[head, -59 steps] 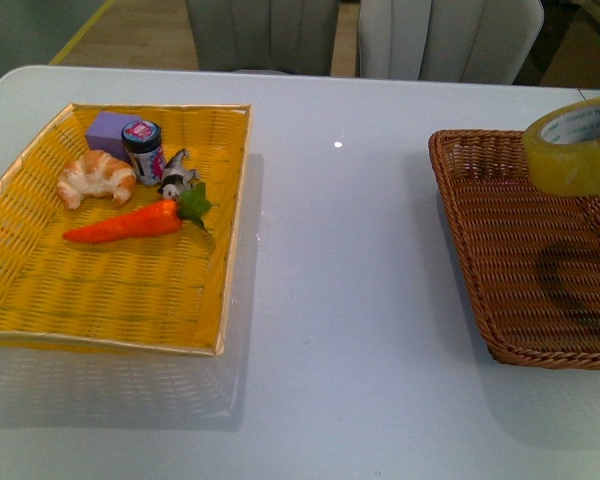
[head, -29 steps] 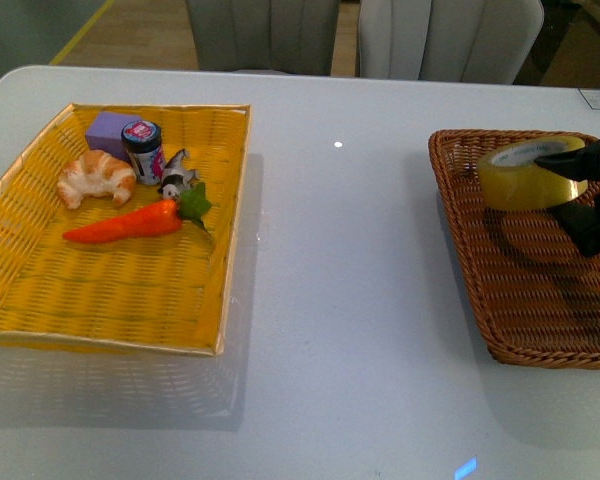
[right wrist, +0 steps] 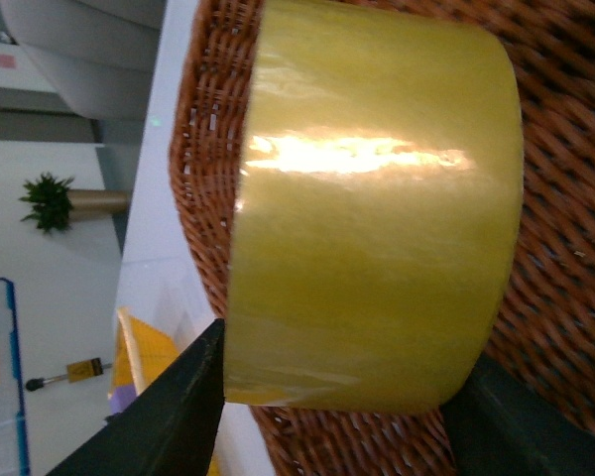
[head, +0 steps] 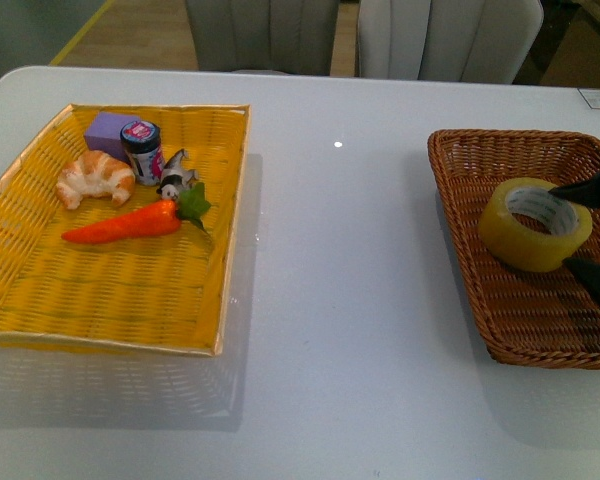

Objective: Move tape to another basket

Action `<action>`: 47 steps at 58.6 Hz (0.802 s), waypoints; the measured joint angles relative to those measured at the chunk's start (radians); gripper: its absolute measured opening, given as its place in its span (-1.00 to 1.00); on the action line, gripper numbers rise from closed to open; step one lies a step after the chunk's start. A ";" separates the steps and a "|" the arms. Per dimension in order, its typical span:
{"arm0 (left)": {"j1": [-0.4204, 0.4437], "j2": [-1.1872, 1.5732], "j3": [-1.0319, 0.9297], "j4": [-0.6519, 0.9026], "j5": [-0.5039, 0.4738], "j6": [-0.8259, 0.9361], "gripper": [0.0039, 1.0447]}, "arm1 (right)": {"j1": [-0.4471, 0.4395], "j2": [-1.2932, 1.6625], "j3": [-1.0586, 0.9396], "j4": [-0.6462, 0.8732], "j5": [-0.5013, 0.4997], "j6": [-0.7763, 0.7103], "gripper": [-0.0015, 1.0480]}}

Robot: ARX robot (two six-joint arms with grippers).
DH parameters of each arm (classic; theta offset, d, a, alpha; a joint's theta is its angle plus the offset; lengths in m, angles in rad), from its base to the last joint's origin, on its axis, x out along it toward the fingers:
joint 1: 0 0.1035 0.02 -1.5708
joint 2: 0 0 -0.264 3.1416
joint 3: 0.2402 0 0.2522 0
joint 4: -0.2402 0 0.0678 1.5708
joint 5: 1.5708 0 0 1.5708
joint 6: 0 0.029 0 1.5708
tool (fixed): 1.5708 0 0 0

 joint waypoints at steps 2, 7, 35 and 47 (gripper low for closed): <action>0.000 -0.013 0.000 -0.013 0.000 0.000 -0.98 | -0.009 -0.038 -0.020 0.000 0.000 -0.010 0.85; 0.000 -0.050 0.000 -0.048 0.000 0.000 -0.98 | -0.044 -0.168 -0.098 0.005 -0.015 -0.035 0.82; 0.000 -0.222 0.000 -0.224 0.000 0.000 -0.98 | -0.140 -1.191 -0.649 -0.058 0.041 -0.903 0.03; 0.001 -0.353 0.000 -0.366 0.000 0.000 -0.98 | -0.024 -1.427 -0.693 -0.245 0.155 -1.002 -0.78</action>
